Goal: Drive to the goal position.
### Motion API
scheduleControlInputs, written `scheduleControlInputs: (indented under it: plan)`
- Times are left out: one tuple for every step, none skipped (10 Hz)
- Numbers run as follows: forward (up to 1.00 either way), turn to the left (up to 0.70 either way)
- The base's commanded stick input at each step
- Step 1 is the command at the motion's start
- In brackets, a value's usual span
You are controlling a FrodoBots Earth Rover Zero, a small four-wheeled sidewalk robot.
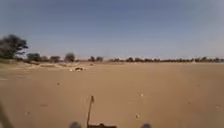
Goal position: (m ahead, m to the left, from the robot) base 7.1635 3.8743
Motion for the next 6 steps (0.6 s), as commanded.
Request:
scheduleControlInputs:
  plan:
    - [0.50, 0.00]
    - [0.50, 0.00]
    - [0.50, 0.00]
    - [0.50, 0.00]
    - [0.14, 0.00]
    - [0.04, 0.00]
